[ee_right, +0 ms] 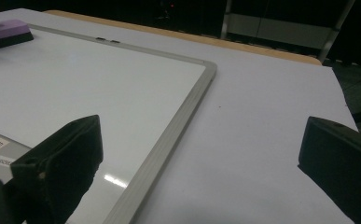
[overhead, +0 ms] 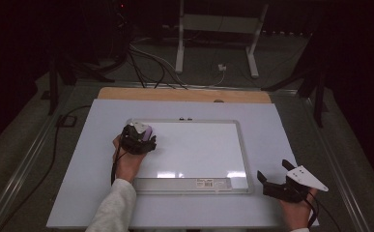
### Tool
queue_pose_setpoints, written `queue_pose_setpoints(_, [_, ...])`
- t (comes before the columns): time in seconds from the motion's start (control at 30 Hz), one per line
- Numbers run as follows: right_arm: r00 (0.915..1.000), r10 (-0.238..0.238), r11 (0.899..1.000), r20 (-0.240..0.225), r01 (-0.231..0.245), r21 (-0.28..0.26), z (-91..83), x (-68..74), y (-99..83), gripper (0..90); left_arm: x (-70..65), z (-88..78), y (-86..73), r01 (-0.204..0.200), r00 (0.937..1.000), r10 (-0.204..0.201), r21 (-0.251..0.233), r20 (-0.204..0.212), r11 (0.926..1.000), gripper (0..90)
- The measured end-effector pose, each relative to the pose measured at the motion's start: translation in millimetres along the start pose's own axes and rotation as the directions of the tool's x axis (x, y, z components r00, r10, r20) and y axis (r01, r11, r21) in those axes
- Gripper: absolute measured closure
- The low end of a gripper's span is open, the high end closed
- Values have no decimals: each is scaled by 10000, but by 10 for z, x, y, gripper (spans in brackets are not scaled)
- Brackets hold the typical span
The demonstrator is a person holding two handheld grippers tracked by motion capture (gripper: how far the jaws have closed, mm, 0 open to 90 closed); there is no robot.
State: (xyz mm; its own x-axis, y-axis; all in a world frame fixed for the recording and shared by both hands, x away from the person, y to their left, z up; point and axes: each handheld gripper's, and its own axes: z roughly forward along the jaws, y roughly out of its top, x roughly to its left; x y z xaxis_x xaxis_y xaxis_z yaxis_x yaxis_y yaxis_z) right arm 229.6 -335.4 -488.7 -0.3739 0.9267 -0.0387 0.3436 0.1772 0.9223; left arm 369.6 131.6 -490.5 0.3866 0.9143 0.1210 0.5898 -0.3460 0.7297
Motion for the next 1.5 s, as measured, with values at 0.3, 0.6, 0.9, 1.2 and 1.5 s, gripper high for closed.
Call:
queue_pose_setpoints(0.3, [10000,12,10000,5,-12,1,-5,-5,0,2,73,70,-38,245,9994,-252,311,230,9992,270])
queue_pose_setpoints(0.6, [10000,1,10000,17,0,-44,-10,-8,3,2,143,72,-53,599,9980,-602,133,190,9981,233])
queue_pose_setpoints(0.9, [10000,9,10000,4,-9,-13,-2,-4,1,2,166,79,-80,336,9994,-338,174,89,9993,238])
queue_pose_setpoints(1.2, [10000,12,10000,-6,-12,-7,2,-5,-1,2,301,88,-100,641,9978,-633,436,-198,9970,260])
queue_pose_setpoints(1.5, [10000,-5,10000,-14,5,-3,10,-10,-1,2,334,118,-174,1387,9895,-1352,729,-506,9877,456])
